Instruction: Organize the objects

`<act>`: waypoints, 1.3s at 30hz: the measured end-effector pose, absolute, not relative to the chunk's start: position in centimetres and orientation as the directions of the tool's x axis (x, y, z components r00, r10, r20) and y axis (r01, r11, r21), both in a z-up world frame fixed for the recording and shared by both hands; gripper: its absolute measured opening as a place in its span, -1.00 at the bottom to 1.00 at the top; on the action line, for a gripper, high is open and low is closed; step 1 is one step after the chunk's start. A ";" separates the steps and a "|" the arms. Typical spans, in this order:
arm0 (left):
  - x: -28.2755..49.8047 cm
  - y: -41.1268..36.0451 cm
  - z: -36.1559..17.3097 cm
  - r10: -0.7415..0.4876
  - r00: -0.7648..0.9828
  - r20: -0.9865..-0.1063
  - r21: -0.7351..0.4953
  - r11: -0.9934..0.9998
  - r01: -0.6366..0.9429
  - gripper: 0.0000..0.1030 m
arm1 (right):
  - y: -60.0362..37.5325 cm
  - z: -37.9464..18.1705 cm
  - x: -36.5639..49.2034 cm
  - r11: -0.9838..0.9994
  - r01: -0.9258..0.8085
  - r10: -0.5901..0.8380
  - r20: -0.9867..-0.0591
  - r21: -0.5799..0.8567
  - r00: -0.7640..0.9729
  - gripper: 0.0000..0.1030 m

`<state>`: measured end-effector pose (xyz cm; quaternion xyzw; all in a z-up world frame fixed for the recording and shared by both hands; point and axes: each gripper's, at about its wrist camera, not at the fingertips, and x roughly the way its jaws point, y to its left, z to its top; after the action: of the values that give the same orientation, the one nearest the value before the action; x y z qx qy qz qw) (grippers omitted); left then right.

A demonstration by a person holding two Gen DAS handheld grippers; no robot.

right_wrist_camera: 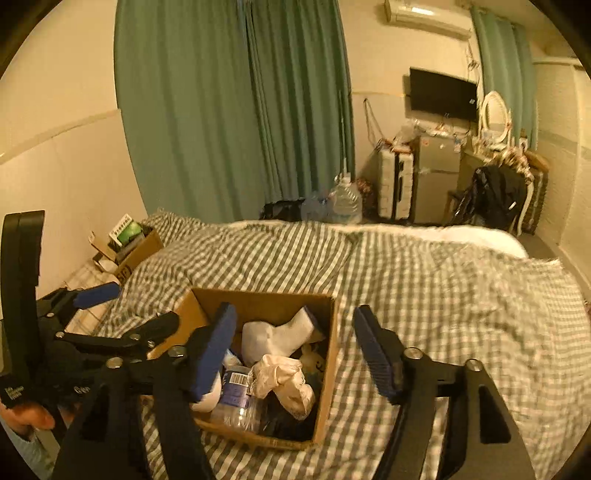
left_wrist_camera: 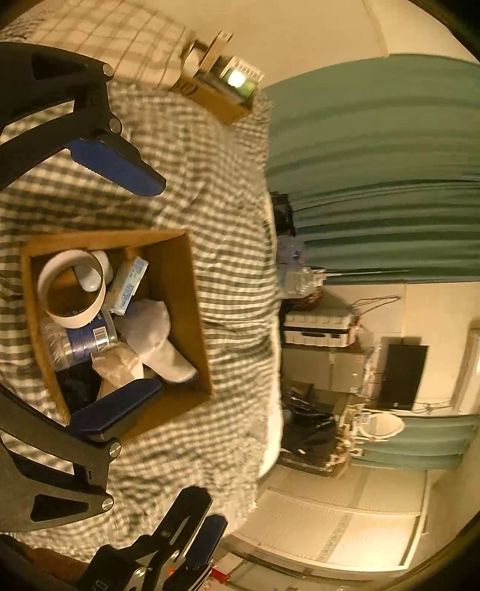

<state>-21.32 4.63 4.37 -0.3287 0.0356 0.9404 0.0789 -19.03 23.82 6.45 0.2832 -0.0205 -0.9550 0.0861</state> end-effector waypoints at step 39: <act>-7.3 0.5 1.2 0.008 -0.862 -0.508 0.061 -0.997 -0.045 1.00 | 22.3 1.9 -7.4 -0.999 -0.029 0.034 -0.487 -0.019 -0.872 0.99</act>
<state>-7.34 0.52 1.24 -0.2628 0.0354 0.9641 0.0138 -7.42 22.32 1.85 0.2520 0.0056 -0.9676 -0.0163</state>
